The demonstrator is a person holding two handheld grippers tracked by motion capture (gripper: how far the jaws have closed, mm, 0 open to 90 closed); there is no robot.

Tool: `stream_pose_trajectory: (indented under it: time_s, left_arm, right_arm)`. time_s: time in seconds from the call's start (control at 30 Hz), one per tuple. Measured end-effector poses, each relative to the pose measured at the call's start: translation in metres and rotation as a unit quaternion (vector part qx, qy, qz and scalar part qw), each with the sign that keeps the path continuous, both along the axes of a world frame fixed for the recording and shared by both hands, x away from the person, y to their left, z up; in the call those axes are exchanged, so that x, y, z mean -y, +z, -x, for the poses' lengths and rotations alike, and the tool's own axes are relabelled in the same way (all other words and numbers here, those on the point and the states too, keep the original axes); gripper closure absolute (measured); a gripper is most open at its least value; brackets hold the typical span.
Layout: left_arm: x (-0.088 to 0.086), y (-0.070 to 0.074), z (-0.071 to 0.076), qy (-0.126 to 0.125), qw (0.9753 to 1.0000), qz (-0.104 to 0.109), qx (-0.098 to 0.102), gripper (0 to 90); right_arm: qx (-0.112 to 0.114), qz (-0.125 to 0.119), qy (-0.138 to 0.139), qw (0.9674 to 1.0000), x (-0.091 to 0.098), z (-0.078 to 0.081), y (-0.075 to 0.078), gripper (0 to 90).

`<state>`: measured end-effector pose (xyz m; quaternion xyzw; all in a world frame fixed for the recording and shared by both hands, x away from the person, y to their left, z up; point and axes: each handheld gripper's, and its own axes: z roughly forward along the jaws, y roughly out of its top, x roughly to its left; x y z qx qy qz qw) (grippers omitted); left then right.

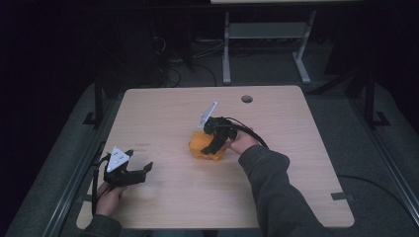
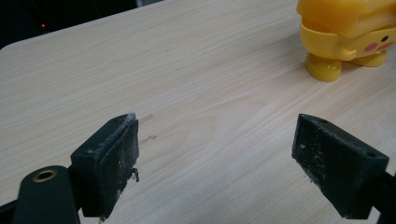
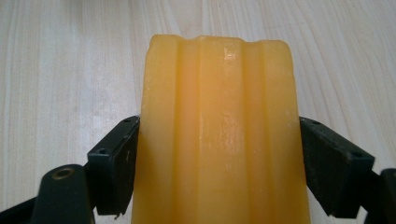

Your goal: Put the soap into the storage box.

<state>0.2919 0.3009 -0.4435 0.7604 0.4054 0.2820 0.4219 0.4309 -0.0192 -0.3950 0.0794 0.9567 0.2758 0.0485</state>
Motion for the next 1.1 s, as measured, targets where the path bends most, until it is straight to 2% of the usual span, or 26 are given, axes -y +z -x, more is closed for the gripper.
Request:
stream_pose_trajectory:
  time_s: [0.83,1.1]
  left_arm:
    - [0.0002,-0.0004,-0.0003,0.001,1.0000,0.002,0.000,14.0]
    - [0.0002,-0.0003,-0.0003,0.001,1.0000,0.001,0.001,14.0]
  right_arm:
    - [-0.009,0.004,-0.010,0.9999,-0.0008,-0.0006,0.0005,19.0]
    - [-0.013,-0.001,-0.015,0.9998,0.0013,-0.0002,0.0035,17.7]
